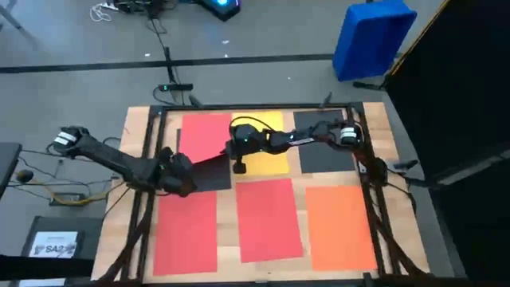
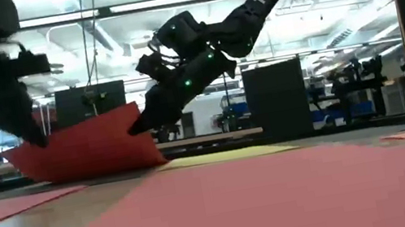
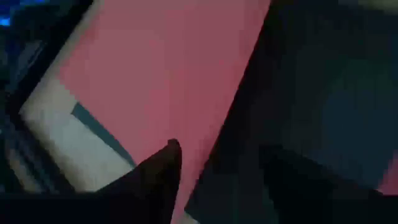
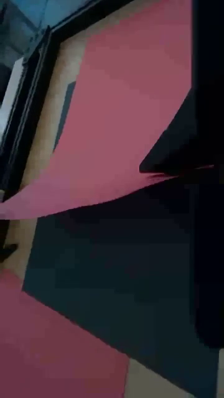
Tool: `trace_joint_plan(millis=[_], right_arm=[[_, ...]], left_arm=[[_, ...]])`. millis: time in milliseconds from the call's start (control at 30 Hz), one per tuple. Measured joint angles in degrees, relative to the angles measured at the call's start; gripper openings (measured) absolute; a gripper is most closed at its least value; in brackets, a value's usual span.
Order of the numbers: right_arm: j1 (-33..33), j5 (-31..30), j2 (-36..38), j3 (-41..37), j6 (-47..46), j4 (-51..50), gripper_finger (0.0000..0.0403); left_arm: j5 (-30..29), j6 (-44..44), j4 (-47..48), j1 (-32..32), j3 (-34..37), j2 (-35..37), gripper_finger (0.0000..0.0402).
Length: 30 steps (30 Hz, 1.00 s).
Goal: Organize paper
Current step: Stack the red paper on top of the red paper
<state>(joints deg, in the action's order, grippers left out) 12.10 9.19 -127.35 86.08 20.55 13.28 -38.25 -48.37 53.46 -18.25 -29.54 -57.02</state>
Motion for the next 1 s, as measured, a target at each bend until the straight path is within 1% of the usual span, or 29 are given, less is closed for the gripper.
trace_joint_plan(millis=[167, 267, 367, 500, 533, 633, 733, 900, 1000], right_arm=[[0.02, 0.0, 0.0, 0.0, 0.05, 0.02, 0.0], [0.0, 0.0, 0.0, -0.02, 0.03, 0.4, 0.0], [-0.02, 0.0, 0.0, -0.02, 0.0, 1.42, 0.0], [-0.16, -0.01, 0.0, 0.97, -0.53, 1.65, 0.0], [-0.28, -0.02, 0.0, 1.44, -0.93, 1.72, 0.0], [-0.49, -0.05, 0.0, 3.39, -1.47, 0.41, 0.0], [-1.01, -0.16, 0.0, 6.69, -1.48, -3.87, 0.0], [-2.32, -1.54, 0.0, 14.24, -2.61, -15.49, 0.0], [-3.2, -1.93, 0.0, 19.55, -2.92, -23.81, 0.0]], left_arm=[[-0.67, -0.22, -0.86, 1.52, 0.67, -1.37, 0.0194], [-1.78, -2.64, -1.38, 3.11, 0.7, -2.55, 0.0179], [-2.33, -2.82, -1.01, 4.06, 0.7, -3.94, 0.0133], [-3.17, -3.2, -1.33, 4.91, 0.52, -5.11, 0.0029], [-3.45, -3.66, -1.18, 5.03, 0.23, -5.22, 0.0016], [-5.13, -4.45, 0.31, 5.1, -1.93, -5.19, 0.0003], [-6.28, -4.43, 3.97, 5.1, -5.87, -5.23, 0.0001], [-7.56, -4.02, 12.42, 4.48, -15.2, -5.18, 0.0], [-7.62, -2.79, 15.83, 3.35, -21.2, -5.18, 0.0]])
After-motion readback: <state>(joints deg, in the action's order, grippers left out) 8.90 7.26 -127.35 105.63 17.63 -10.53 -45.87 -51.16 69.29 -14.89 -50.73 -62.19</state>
